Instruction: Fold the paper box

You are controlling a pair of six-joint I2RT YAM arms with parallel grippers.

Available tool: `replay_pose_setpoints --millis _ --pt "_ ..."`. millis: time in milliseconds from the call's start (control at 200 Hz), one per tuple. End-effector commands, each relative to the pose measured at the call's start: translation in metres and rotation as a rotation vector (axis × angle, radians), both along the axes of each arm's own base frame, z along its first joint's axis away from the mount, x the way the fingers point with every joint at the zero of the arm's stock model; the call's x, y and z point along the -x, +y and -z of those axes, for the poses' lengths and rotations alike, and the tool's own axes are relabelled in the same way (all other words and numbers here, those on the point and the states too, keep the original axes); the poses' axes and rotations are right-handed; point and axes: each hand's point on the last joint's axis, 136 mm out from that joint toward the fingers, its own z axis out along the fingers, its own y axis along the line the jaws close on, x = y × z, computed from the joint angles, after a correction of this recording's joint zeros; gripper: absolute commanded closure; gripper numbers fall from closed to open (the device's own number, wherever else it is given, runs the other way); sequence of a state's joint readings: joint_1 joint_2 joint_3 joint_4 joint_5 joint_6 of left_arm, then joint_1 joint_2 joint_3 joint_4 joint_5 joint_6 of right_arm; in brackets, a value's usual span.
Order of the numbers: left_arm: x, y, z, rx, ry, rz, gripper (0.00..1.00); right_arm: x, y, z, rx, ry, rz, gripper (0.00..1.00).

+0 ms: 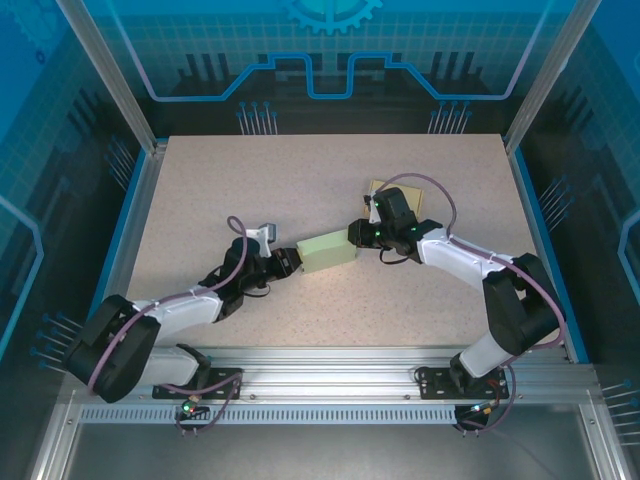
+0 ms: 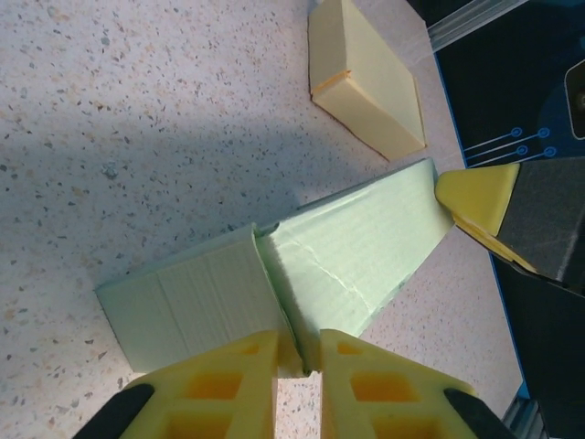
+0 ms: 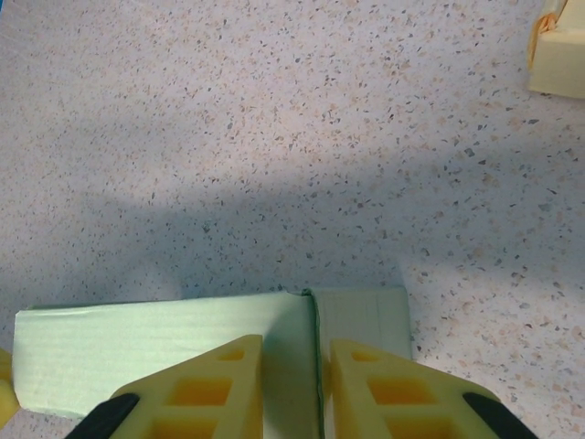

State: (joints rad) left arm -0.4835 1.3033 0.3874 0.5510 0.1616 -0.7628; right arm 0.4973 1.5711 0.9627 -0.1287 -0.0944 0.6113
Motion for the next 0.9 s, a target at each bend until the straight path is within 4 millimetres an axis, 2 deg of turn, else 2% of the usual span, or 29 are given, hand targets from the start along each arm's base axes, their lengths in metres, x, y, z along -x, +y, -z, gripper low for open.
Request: replay_pose_setpoints --millis 0,400,435,495,710,835,895 --pt "0.026 0.019 0.058 -0.076 0.187 -0.031 0.86 0.041 -0.028 0.066 0.162 0.218 0.022 0.77" --pt "0.027 0.039 0.045 -0.157 0.135 -0.086 0.88 0.042 -0.030 0.066 0.165 0.211 0.027 0.79" --pt "0.027 0.041 0.041 -0.170 0.126 -0.091 0.88 0.042 -0.030 0.066 0.164 0.211 0.028 0.79" --pt "0.028 0.046 0.034 -0.198 0.104 -0.098 0.81 0.042 -0.030 0.066 0.162 0.211 0.031 0.79" --pt "0.021 0.053 -0.022 -0.267 -0.054 -0.089 0.66 0.041 -0.026 0.063 0.155 0.207 0.030 0.79" --pt "0.017 0.050 -0.061 -0.323 -0.224 -0.028 0.55 0.041 -0.024 0.061 0.158 0.200 0.027 0.79" --pt "0.015 0.044 -0.080 -0.359 -0.343 0.024 0.44 0.041 -0.023 0.061 0.159 0.198 0.024 0.79"
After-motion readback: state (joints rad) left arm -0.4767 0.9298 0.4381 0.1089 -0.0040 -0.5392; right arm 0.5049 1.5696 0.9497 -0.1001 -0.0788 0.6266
